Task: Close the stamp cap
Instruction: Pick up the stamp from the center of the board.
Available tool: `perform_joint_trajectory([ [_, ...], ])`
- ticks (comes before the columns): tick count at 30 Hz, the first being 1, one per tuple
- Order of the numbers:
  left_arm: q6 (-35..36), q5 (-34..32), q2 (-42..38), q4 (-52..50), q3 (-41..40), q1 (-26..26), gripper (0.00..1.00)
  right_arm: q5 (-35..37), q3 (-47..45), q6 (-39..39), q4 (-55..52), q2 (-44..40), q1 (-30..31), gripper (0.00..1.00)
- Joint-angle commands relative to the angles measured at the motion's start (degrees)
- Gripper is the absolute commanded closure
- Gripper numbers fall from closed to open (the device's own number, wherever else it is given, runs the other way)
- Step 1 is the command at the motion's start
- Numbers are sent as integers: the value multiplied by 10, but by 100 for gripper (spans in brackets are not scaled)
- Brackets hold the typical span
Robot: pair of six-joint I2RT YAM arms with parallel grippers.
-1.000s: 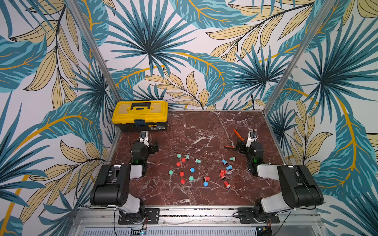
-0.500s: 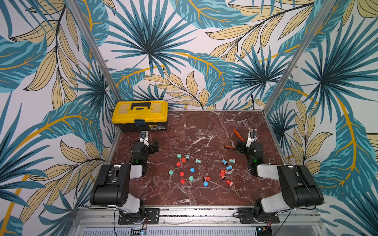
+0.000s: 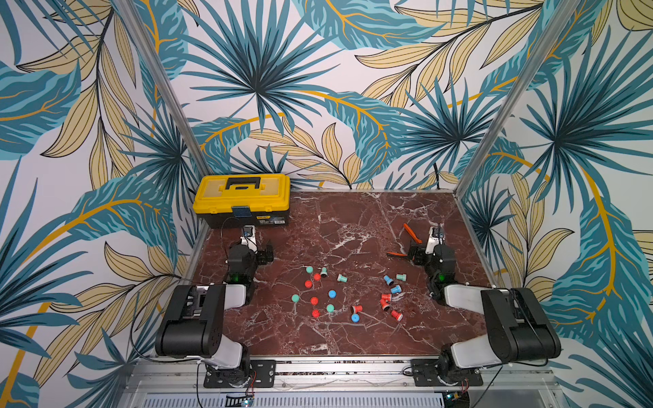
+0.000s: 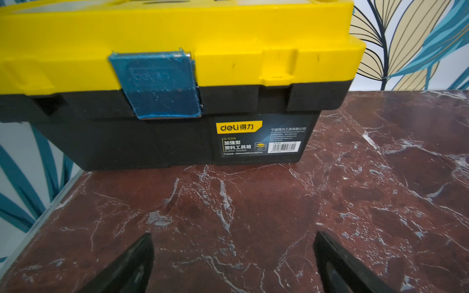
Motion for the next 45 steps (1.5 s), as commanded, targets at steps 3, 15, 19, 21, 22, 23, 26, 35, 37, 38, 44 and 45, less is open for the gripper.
perform_joint_trajectory([
  [3,0,-88,-95,-10,-18,-24,0,-20,71,32,-209,-82,1,4],
  [15,-106,-32,-141,-494,238,-49,1,-100,206,183,-538,-125,70,17],
  [19,-97,11,-99,-708,387,-49,0,-102,249,183,-649,-114,124,23],
  [21,-103,9,-91,-774,431,-46,1,-102,262,167,-676,-109,157,25],
  [22,-114,10,-91,-796,445,-41,1,-108,267,158,-687,-108,170,25],
  [23,-123,34,-94,-814,455,-30,0,-118,271,146,-697,-106,180,25],
  [26,-145,122,-112,-829,453,14,0,-165,270,101,-713,-105,205,27],
  [35,-107,76,-154,-827,398,32,1,-232,268,-83,-707,-93,274,29],
  [37,-111,74,-156,-827,388,32,1,-248,267,-147,-697,-93,288,30],
  [38,-112,76,-156,-826,384,32,0,-261,265,-182,-695,-92,294,30],
  [44,-115,73,-163,-827,383,32,1,-299,283,-405,-773,-66,341,37],
  [45,-113,71,-166,-827,382,32,0,-292,291,-421,-789,-55,348,37],
])
